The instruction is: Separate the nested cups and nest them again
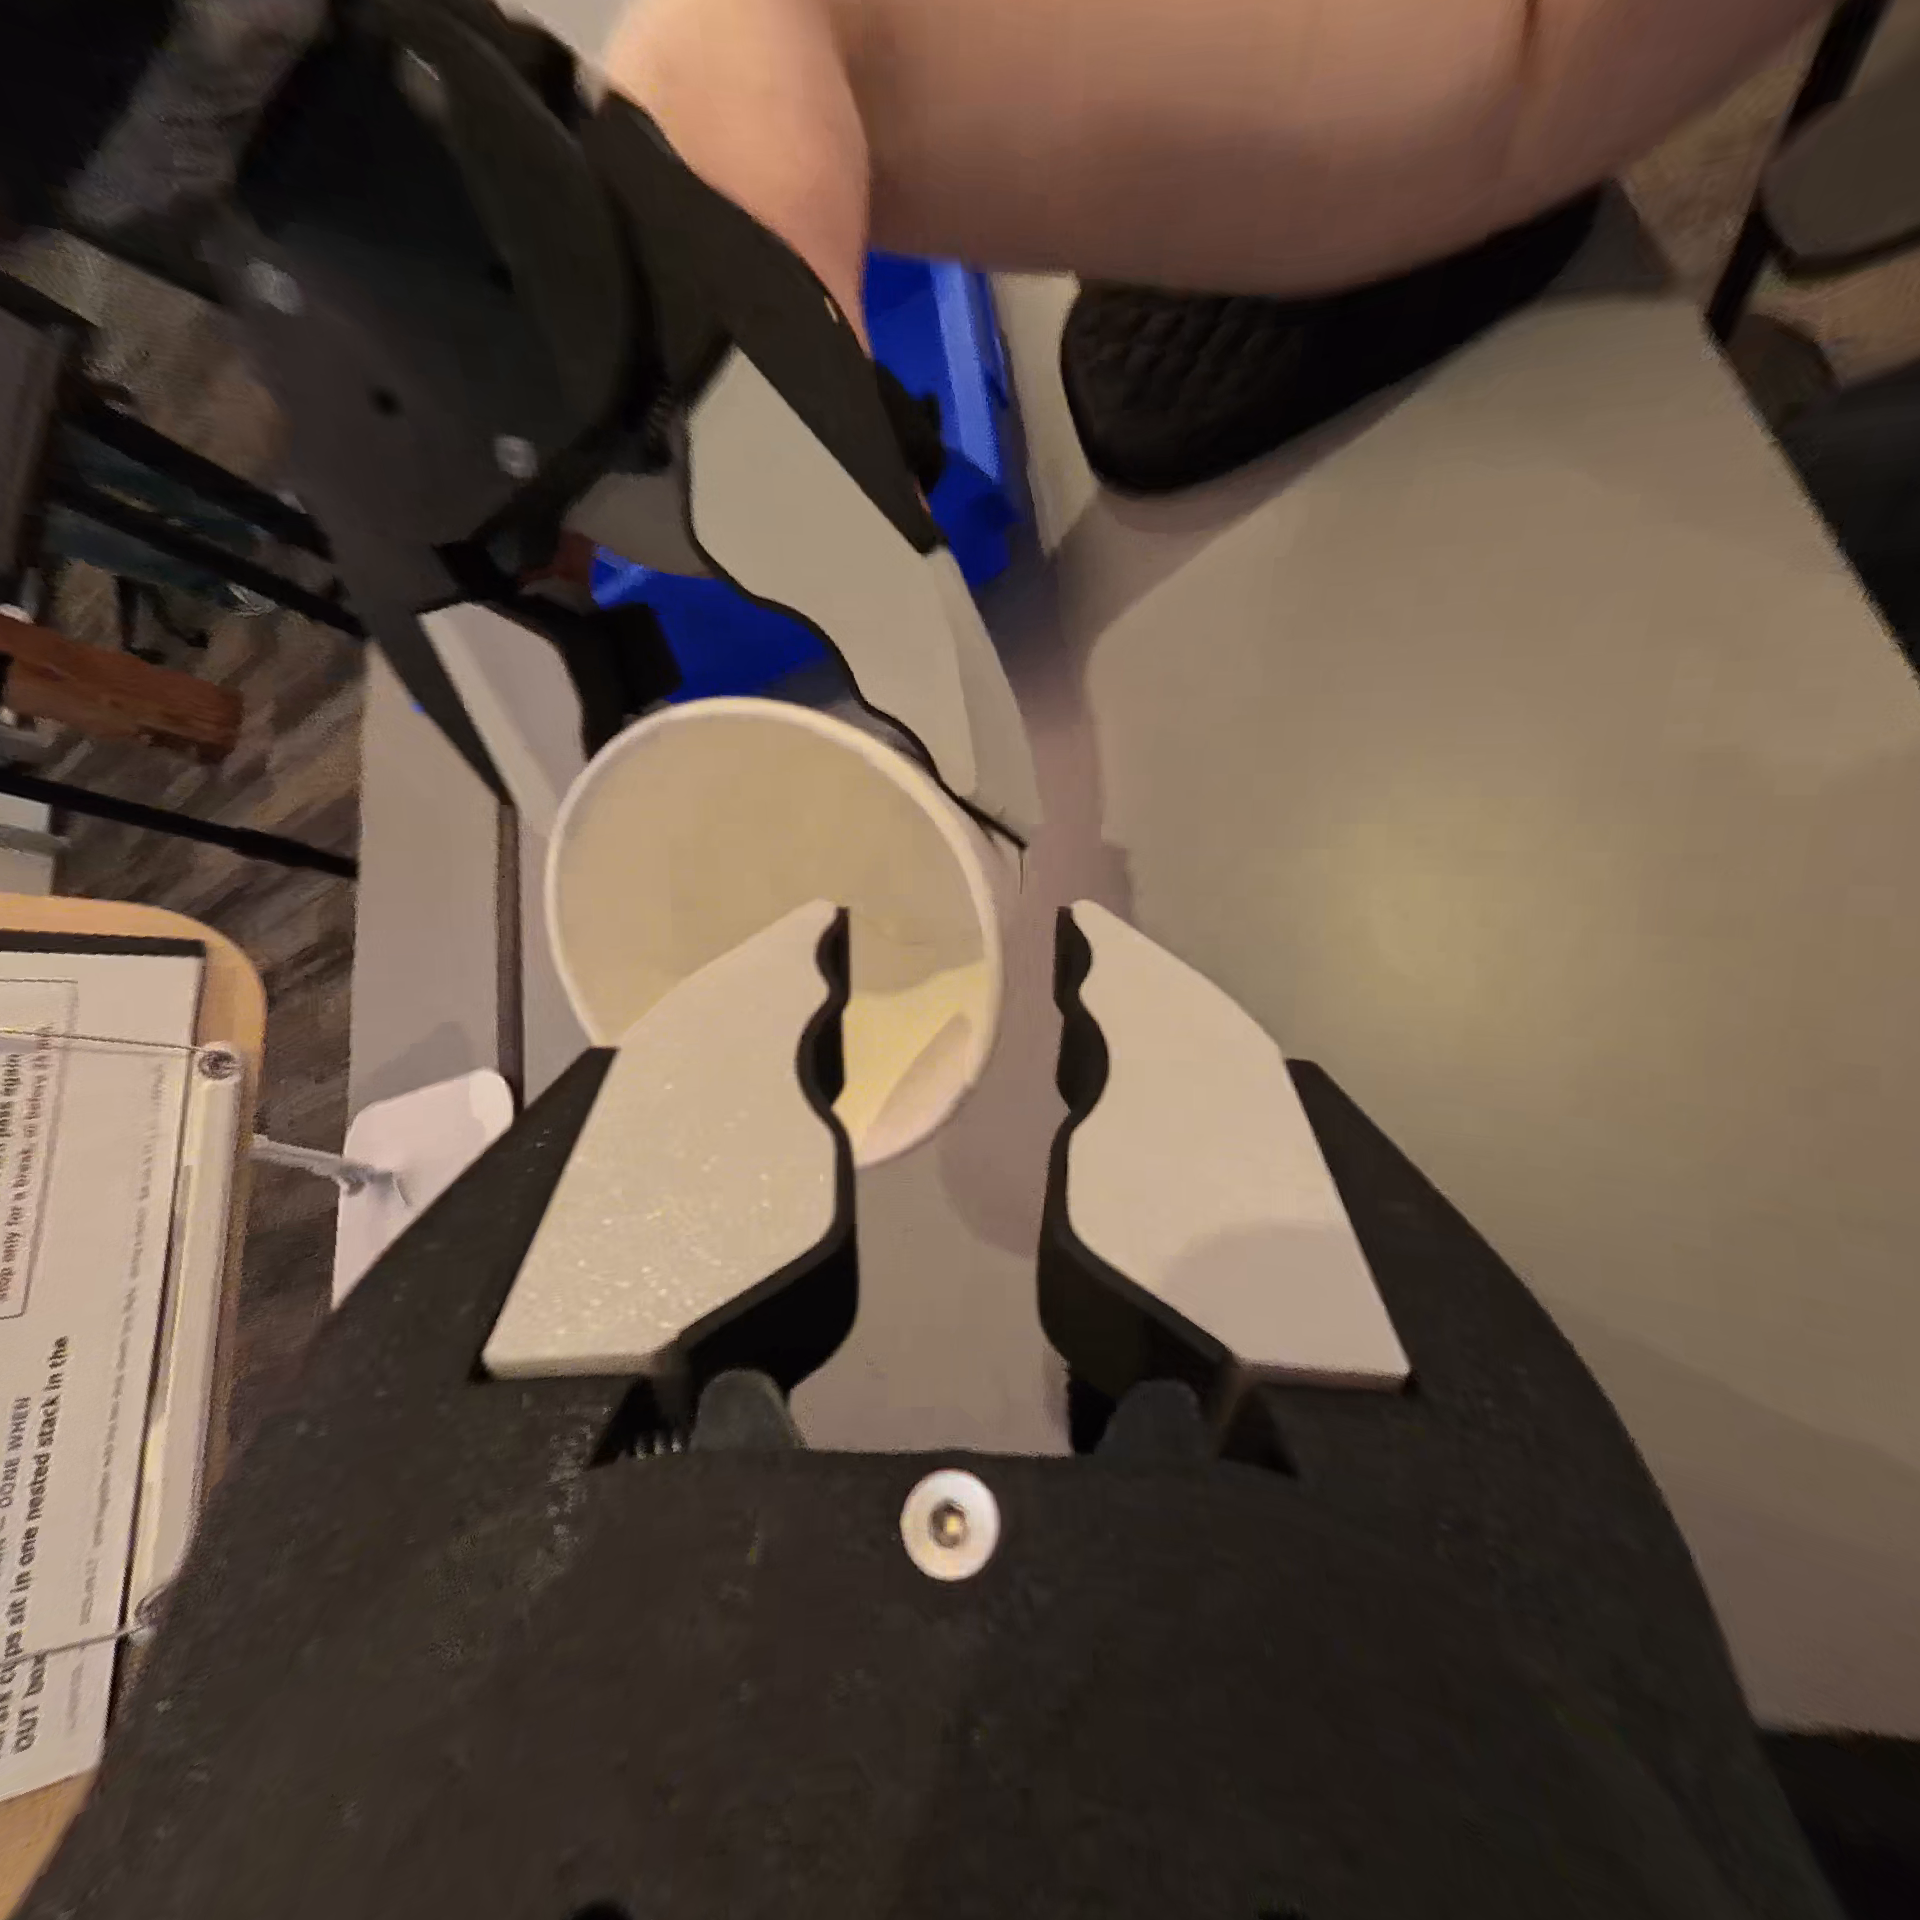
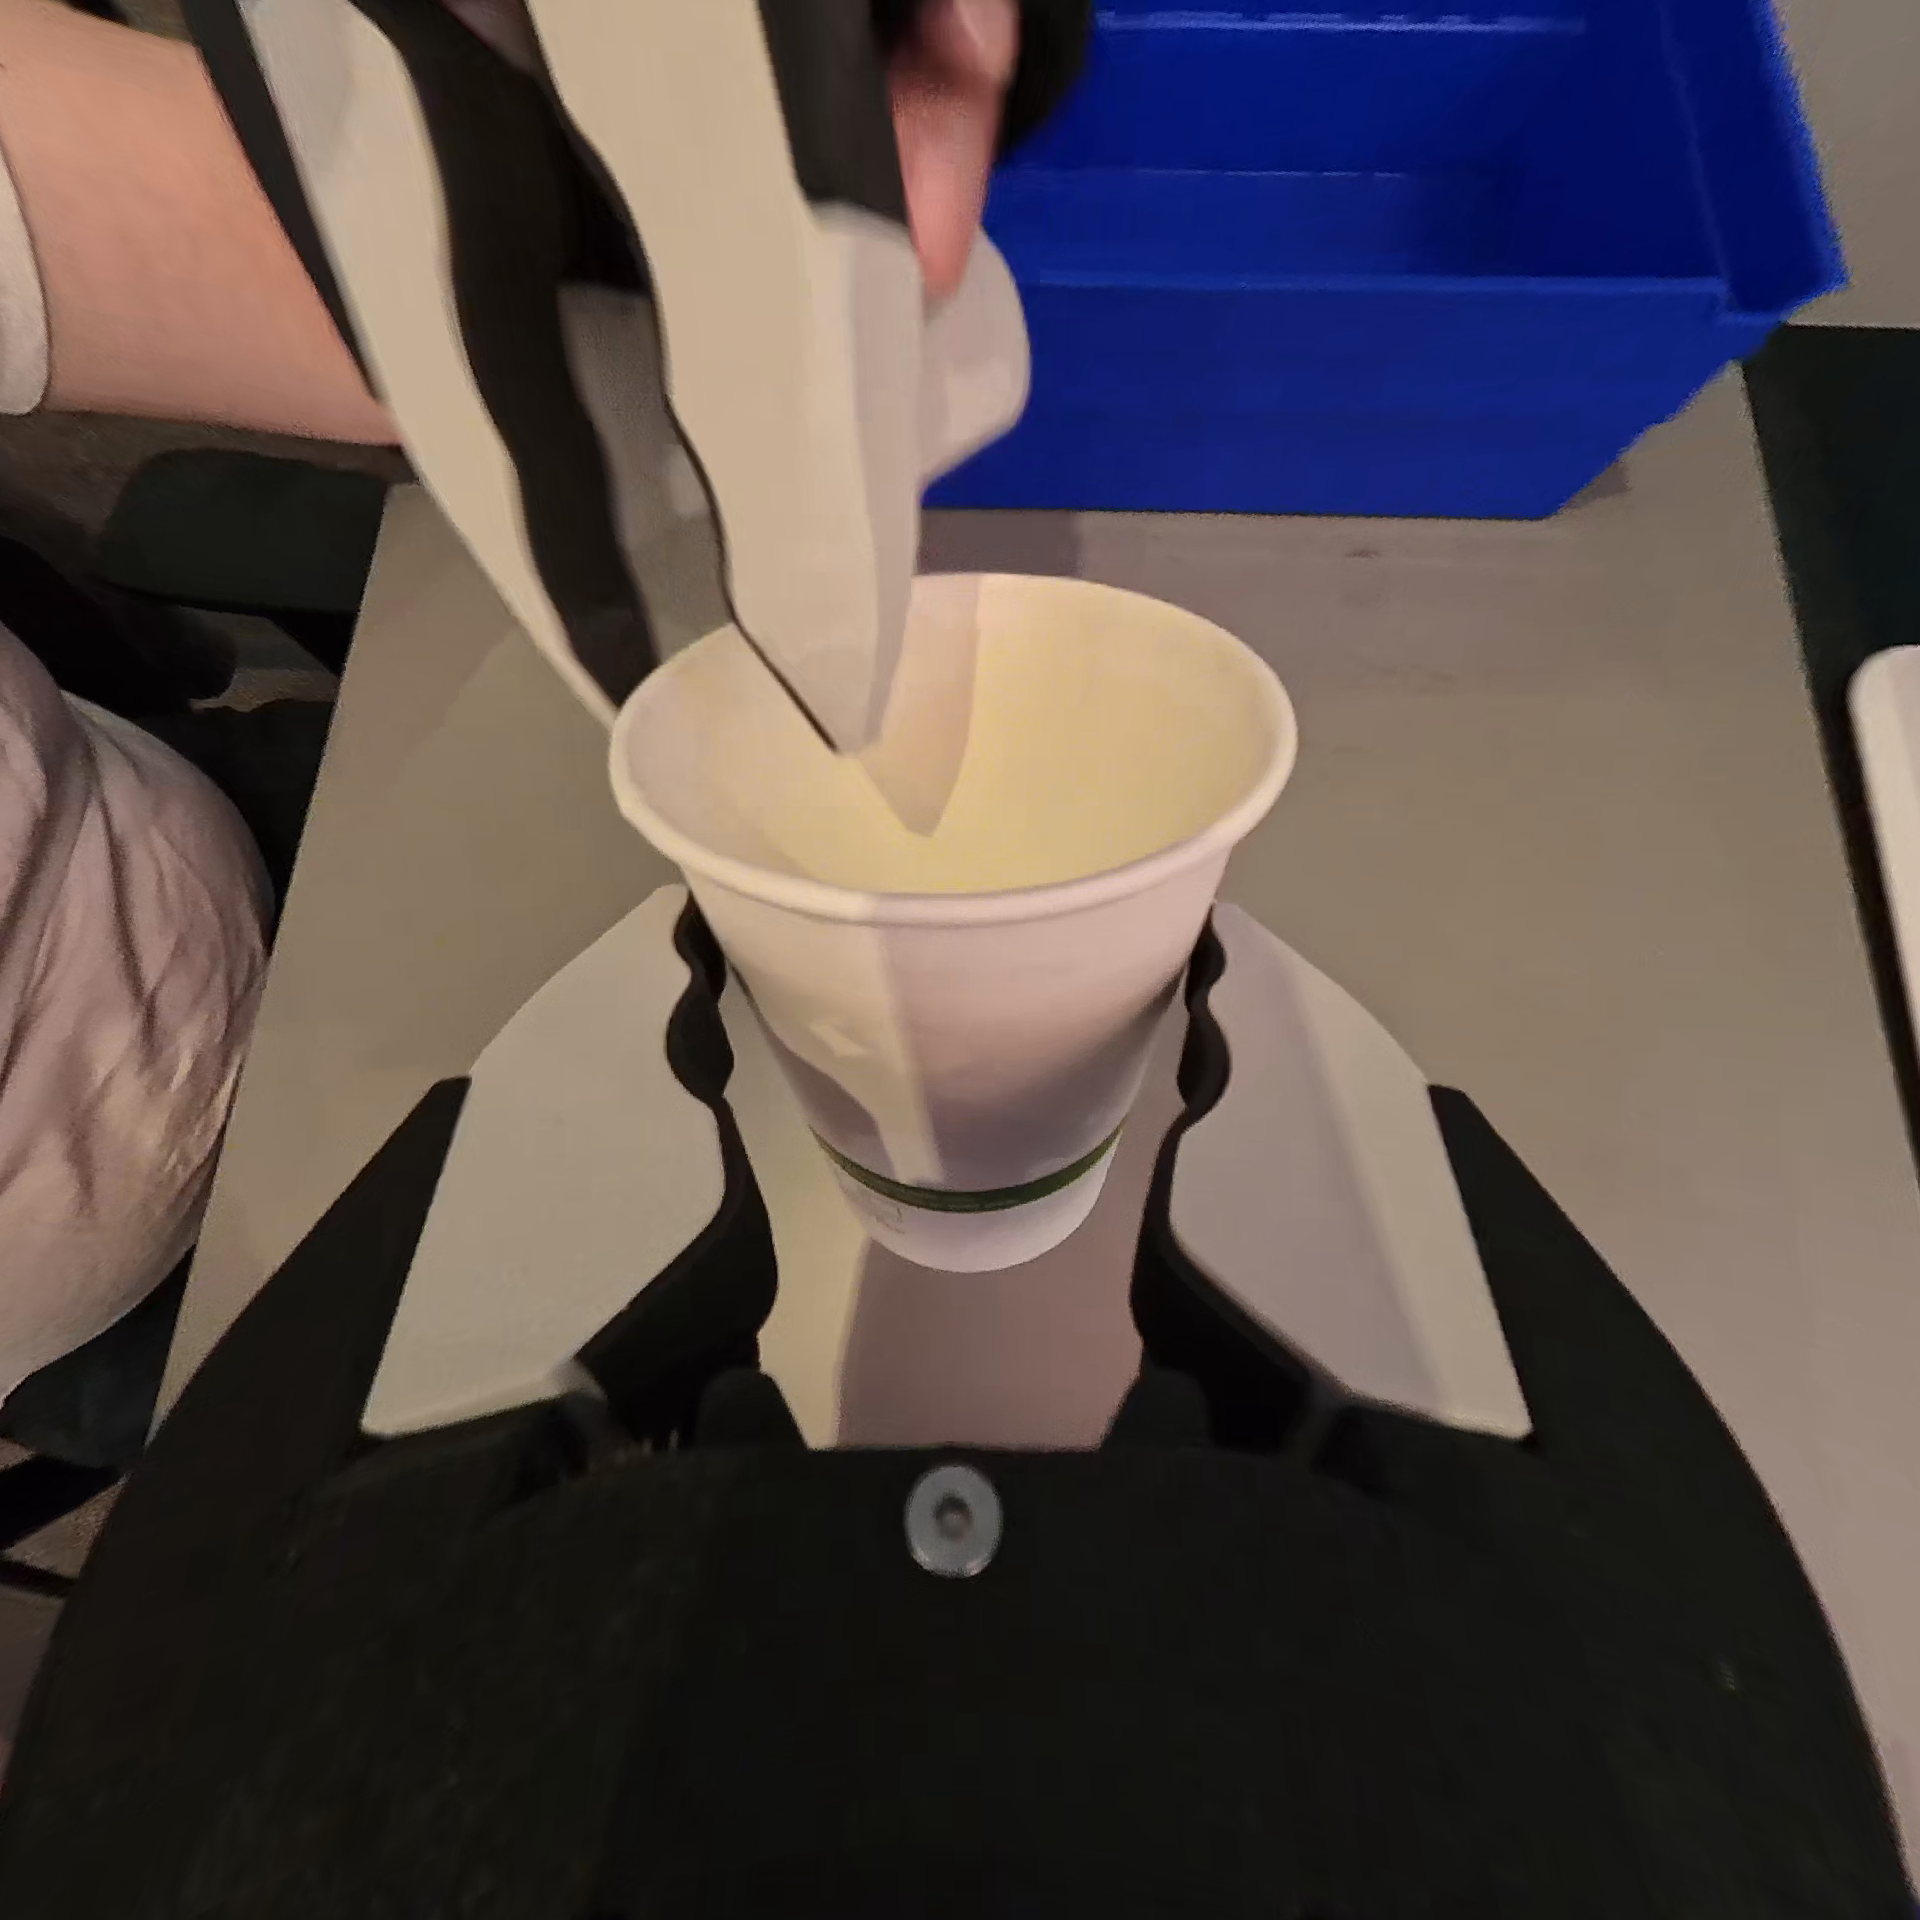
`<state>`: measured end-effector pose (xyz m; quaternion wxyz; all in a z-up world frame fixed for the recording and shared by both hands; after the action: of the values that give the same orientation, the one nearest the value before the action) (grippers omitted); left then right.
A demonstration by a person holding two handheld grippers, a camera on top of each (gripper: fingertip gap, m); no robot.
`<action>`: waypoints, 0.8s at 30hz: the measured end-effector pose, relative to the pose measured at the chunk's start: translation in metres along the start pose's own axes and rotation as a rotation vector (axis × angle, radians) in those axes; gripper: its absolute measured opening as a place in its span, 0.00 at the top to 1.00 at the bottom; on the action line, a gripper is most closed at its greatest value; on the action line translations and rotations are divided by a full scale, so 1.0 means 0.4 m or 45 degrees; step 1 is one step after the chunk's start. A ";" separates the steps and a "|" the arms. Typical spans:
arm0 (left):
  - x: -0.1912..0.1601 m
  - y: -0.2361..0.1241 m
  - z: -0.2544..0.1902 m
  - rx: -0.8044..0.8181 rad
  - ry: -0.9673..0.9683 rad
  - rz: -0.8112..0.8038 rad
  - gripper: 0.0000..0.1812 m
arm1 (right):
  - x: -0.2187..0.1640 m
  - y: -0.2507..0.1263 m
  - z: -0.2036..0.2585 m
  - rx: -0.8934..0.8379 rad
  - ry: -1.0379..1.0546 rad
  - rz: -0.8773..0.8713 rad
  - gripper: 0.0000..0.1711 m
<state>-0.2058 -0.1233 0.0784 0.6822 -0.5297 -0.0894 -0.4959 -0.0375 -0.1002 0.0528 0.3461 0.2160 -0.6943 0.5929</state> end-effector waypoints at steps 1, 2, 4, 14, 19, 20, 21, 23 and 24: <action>0.005 -0.016 0.006 0.021 -0.026 -0.082 0.78 | -0.005 -0.012 -0.009 -0.026 0.020 -0.002 0.50; 0.009 -0.034 0.013 0.041 -0.054 -0.154 0.77 | -0.010 -0.033 -0.019 -0.056 0.039 -0.005 0.51; 0.012 -0.068 0.021 0.069 -0.098 -0.252 0.74 | -0.026 -0.110 -0.045 -0.191 0.092 -0.040 0.51; 0.016 -0.106 0.003 0.167 -0.013 -0.183 0.75 | -0.320 -0.615 -0.108 -1.419 0.533 -0.985 0.50; 0.012 -0.095 0.002 0.162 -0.004 -0.142 0.75 | -0.418 -0.595 -0.153 -1.312 0.634 -0.873 0.50; 0.011 -0.093 0.004 0.162 -0.009 -0.136 0.75 | -0.427 -0.582 -0.163 -1.280 0.631 -0.869 0.50; 0.009 -0.091 0.005 0.161 -0.015 -0.131 0.75 | -0.435 -0.570 -0.173 -1.256 0.634 -0.851 0.50; 0.006 -0.088 0.006 0.158 -0.021 -0.123 0.75 | -0.451 -0.548 -0.190 -1.228 0.654 -0.776 0.50; 0.005 -0.087 0.007 0.159 -0.021 -0.118 0.75 | -0.458 -0.540 -0.196 -1.223 0.661 -0.736 0.50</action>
<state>-0.2306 -0.1204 0.1031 0.6894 -0.4855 -0.1501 -0.5162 0.2558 -0.0884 0.0679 0.7091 0.0640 -0.6902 0.1295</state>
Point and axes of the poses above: each gripper's, where its closed fingertips meet, y out along the fingers, x out of its top, z = x × y across the jaws, the point moved 10 cm from there along -y, back along the fingers, and after that the axes turned 4 degrees about -x, right-handed, at the moved point
